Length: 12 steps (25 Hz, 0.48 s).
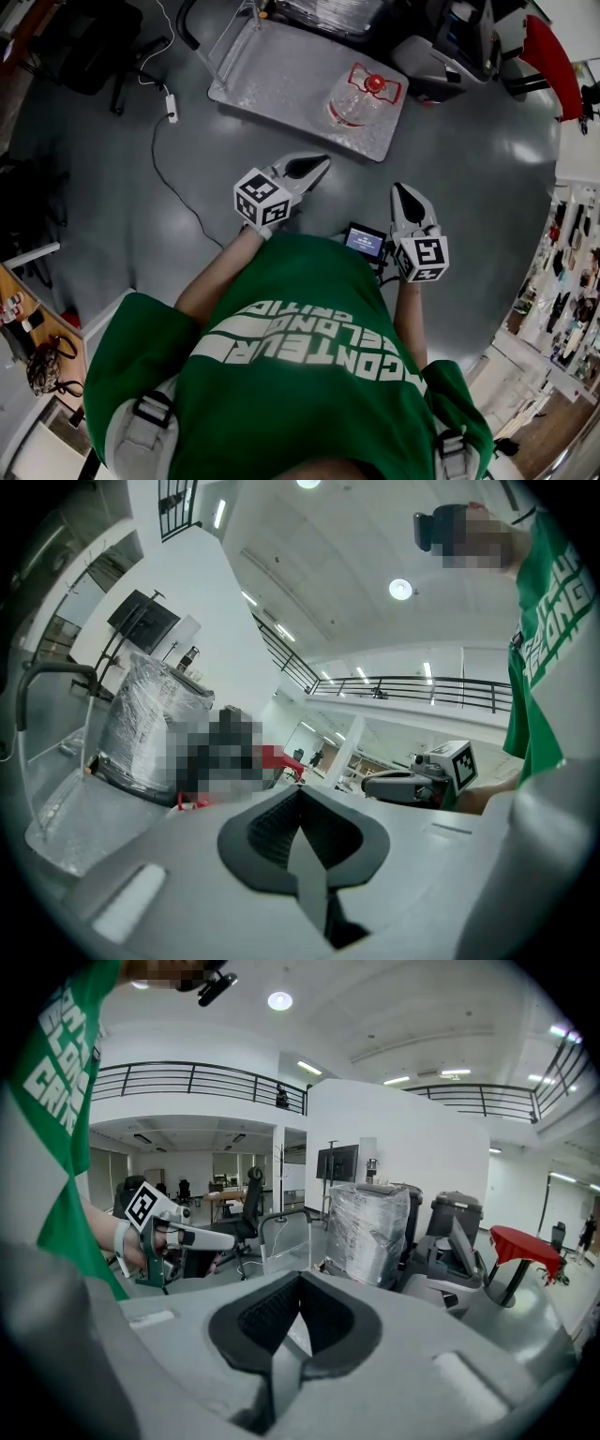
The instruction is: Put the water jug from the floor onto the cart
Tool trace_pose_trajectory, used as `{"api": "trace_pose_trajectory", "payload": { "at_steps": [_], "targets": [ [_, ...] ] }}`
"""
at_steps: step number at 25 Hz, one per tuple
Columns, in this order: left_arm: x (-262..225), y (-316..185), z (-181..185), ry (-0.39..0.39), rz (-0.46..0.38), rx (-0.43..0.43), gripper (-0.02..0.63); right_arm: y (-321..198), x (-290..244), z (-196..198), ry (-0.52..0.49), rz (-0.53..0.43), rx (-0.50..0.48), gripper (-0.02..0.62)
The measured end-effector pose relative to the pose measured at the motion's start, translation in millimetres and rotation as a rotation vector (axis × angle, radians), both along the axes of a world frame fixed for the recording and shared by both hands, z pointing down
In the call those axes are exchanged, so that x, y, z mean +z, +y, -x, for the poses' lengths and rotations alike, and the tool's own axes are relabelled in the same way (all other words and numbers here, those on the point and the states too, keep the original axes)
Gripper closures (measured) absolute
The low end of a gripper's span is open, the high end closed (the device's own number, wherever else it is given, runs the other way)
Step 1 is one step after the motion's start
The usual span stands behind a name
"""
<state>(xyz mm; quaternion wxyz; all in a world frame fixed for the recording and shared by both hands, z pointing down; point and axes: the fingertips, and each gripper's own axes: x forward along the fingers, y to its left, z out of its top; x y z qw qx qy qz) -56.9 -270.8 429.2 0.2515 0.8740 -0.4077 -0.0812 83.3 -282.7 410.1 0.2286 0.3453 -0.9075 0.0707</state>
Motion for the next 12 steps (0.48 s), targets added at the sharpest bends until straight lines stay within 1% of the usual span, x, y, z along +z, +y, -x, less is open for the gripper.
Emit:
{"api": "trace_pose_trajectory", "payload": {
  "at_steps": [5,12],
  "targets": [
    [-5,-2,-28,-0.028,-0.005,0.032,0.591,-5,1,-25,-0.051,-0.006,0.015,0.603],
    [-13,-10,-83,-0.079,-0.018,0.076,0.591,-15,-3,-73,-0.096,-0.018,0.042,0.603]
  ]
}}
